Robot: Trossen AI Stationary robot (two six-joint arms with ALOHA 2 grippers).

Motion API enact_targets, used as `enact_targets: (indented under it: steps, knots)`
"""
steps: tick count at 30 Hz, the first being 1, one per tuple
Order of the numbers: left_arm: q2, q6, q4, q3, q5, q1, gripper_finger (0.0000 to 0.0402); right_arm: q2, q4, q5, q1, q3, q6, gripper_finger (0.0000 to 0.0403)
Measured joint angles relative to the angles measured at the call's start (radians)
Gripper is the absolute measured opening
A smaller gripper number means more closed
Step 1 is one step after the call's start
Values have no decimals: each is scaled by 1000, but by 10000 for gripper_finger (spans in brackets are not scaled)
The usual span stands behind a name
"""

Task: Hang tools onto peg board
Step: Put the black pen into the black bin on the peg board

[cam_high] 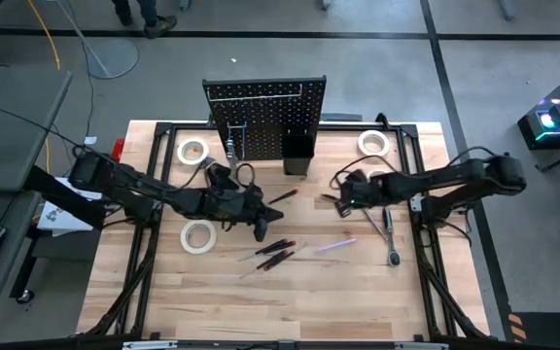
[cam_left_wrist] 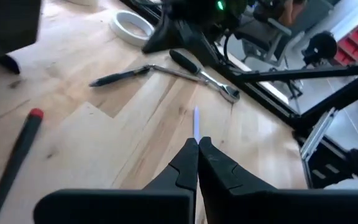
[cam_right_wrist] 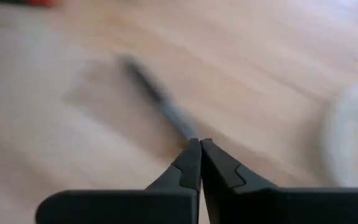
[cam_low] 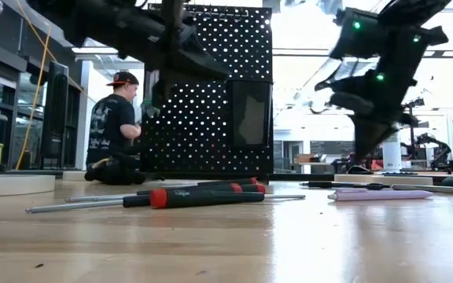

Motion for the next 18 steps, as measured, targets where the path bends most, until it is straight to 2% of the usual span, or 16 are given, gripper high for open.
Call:
enact_targets:
  steps: [3,5,11,18]
  knots:
    - [60,43,-2,43,27,17,0,-23,-97,43,-44,0,28,0]
    - [98,76,-1,82,52,31,0,-23,-101,53,-79,-1,15,0]
    - [193,200,-6,217,117,58,0,17,98,11,-156,-25,-45,0]
    - [221,324,-62,316,129,62,0,160,211,-61,-172,-26,-41,0]
